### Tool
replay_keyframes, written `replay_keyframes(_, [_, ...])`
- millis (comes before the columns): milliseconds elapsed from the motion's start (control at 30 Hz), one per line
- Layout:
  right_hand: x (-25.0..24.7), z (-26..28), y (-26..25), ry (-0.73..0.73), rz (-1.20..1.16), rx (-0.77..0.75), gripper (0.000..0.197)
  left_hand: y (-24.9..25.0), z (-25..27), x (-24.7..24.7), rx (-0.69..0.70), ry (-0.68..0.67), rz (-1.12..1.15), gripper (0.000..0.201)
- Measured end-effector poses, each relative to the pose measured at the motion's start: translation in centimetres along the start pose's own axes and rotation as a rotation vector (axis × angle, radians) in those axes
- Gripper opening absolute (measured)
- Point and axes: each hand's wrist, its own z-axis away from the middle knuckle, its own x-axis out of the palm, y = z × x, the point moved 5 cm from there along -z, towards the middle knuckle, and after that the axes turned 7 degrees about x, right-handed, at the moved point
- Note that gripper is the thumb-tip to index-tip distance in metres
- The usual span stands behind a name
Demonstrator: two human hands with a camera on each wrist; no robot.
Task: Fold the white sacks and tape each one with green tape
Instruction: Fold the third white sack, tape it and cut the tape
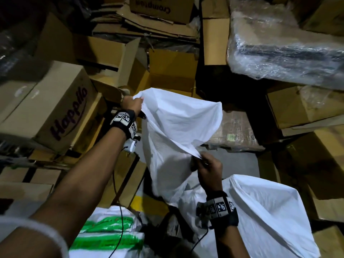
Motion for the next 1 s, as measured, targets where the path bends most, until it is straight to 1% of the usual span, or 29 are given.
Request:
replay_keyframes(33, [-0.4,0.5,0.2,-0.002,0.047,-0.001,0.024,-0.2,0.8,-0.6,0.019,0.006,-0.015,0.043])
replay_keyframes(100, [-0.9,2.2,1.2,0.028,0.058,0.059,0.015,-0.9,3.1,-1.5,0.043,-0.034,-0.052,0.038])
replay_keyframes(167, [-1.0,4.6,1.6,0.084,0.043,0.101,0.018,-1.5,6.1,-2.1,0.081,-0.098,-0.099,0.031])
replay_keyframes(233, [-0.6,7.4,0.3,0.105,0.030,0.082,0.020,-2.1,9.0,-2.6,0.117,-0.139,-0.108,0.028])
replay_keyframes(367, [-0.2,12.4,-2.7,0.163,0.077,-0.005,0.019,-2.9,15.0,-4.0,0.177,-0.197,-0.019,0.026])
replay_keyframes(467, [-1.0,16.8,-4.9,0.310,0.142,-0.040,0.012,-2.3,20.3,-5.1,0.264,-0.284,0.020,0.029])
replay_keyframes(567, [-3.2,22.5,-7.3,0.485,0.112,-0.077,0.011,-2.5,25.1,-5.9,0.332,-0.379,0.042,0.035])
replay_keyframes(633, [-4.7,26.3,-8.3,0.554,0.075,-0.115,0.011,-2.6,28.7,-6.6,0.373,-0.407,0.083,0.031])
replay_keyframes(667, [-5.5,28.1,-8.4,0.592,0.094,-0.131,0.011,-2.7,30.4,-7.0,0.391,-0.415,0.097,0.029])
replay_keyframes(733, [-7.1,31.4,-8.9,0.649,0.180,-0.139,0.010,-3.0,34.0,-7.7,0.419,-0.418,0.099,0.033])
replay_keyframes(767, [-8.0,32.9,-9.1,0.670,0.205,-0.126,0.009,-3.2,35.6,-7.9,0.426,-0.420,0.098,0.033])
replay_keyframes(867, [-10.4,36.6,-9.7,0.690,0.237,-0.139,0.006,-4.1,39.7,-7.7,0.390,-0.448,0.122,0.023])
replay_keyframes(1000, [-14.2,39.3,-9.4,0.690,0.236,-0.118,0.009,-5.7,44.4,-6.8,0.351,-0.450,0.181,0.021])
